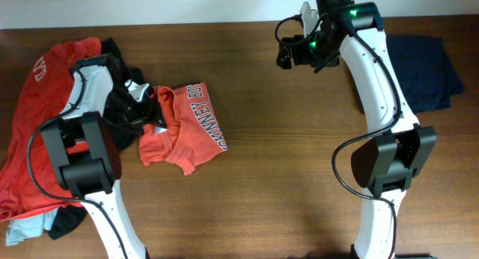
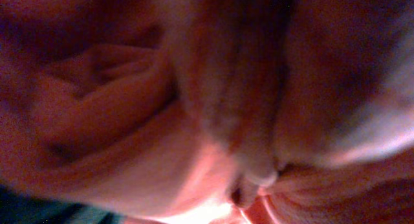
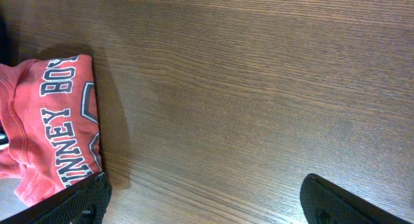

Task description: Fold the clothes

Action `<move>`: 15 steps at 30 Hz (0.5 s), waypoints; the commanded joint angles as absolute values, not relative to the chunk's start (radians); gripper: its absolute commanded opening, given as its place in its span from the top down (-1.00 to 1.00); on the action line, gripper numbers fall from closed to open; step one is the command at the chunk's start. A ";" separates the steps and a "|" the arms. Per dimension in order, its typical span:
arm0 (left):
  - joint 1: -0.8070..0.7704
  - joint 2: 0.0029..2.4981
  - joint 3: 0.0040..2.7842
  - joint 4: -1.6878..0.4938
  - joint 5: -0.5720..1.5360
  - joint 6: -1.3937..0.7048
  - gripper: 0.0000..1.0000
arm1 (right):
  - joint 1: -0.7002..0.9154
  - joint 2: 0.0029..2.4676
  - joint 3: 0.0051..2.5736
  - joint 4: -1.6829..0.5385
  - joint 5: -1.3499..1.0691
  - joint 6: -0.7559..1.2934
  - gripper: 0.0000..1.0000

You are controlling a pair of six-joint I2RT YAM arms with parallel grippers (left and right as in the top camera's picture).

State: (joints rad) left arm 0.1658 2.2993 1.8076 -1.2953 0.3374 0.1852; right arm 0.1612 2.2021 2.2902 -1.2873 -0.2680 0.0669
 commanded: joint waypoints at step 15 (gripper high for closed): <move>-0.112 2.305 1.763 -1.111 0.442 0.057 0.70 | 0.155 2.199 2.294 -1.295 -0.280 0.056 -0.96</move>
State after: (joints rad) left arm -0.0372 2.2982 1.7809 -1.1458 0.4107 0.1200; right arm 0.1612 2.2021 2.2902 -1.2873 -0.2680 0.0662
